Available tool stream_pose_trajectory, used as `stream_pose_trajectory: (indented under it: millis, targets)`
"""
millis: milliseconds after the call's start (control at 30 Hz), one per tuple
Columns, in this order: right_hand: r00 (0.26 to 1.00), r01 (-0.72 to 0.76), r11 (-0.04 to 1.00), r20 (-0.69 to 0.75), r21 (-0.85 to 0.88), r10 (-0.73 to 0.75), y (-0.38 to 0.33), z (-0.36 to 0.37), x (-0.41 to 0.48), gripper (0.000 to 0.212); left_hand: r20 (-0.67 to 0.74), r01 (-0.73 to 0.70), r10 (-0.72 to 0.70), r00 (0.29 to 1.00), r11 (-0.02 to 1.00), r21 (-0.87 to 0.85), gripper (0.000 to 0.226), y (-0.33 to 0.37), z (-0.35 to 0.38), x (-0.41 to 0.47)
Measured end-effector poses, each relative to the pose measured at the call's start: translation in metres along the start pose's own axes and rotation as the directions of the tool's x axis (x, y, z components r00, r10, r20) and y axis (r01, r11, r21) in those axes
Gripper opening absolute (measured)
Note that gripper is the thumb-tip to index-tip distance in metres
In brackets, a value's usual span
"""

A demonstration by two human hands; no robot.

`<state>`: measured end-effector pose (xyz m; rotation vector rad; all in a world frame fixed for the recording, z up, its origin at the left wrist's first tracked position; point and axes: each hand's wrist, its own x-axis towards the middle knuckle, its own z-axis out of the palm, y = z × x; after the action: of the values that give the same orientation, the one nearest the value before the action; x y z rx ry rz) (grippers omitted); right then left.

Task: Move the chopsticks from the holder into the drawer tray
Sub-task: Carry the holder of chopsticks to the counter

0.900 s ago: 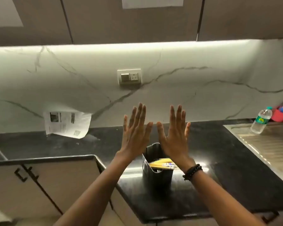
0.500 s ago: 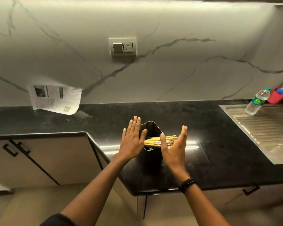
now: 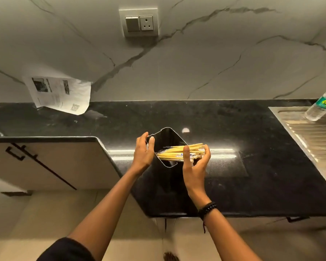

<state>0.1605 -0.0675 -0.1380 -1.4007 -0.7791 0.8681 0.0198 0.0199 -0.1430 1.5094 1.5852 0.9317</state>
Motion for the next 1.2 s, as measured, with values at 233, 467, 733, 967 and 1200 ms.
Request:
stream_pose_trajectory:
  millis: [233, 467, 733, 967, 1200]
  targets:
    - [0.970, -0.065, 0.996, 0.238, 0.059, 0.049, -0.001, 0.009, 0.001, 0.107, -0.030, 0.167, -0.176, 0.984, 0.964, -0.206, 0.042, -0.026, -0.019, -0.018]
    - [0.905, -0.106, 0.991, 0.420, 0.083, 0.061, -0.010, 0.022, 0.001, 0.109, -0.033, 0.268, -0.308, 0.951, 0.871, -0.412, 0.044, -0.029, -0.033, -0.056]
    - [0.739, -0.198, 0.979, 0.664, 0.054, 0.113, -0.011, 0.045, -0.012, 0.123, -0.256, 0.224, -0.377, 0.890, 0.851, -0.476, 0.075, -0.033, -0.071, -0.122]
    - [0.499, -0.308, 0.952, 0.852, 0.002, 0.160, -0.003, 0.065, -0.065, 0.123, -0.466, 0.211, -0.512, 0.721, 0.804, -0.556, 0.062, -0.050, -0.093, -0.203]
    - [0.230, -0.328, 0.930, 0.940, -0.168, 0.251, 0.015, 0.078, -0.153, 0.135, -0.636, 0.173, -0.624, 0.455, 0.762, -0.624, 0.044, -0.074, -0.106, -0.307]
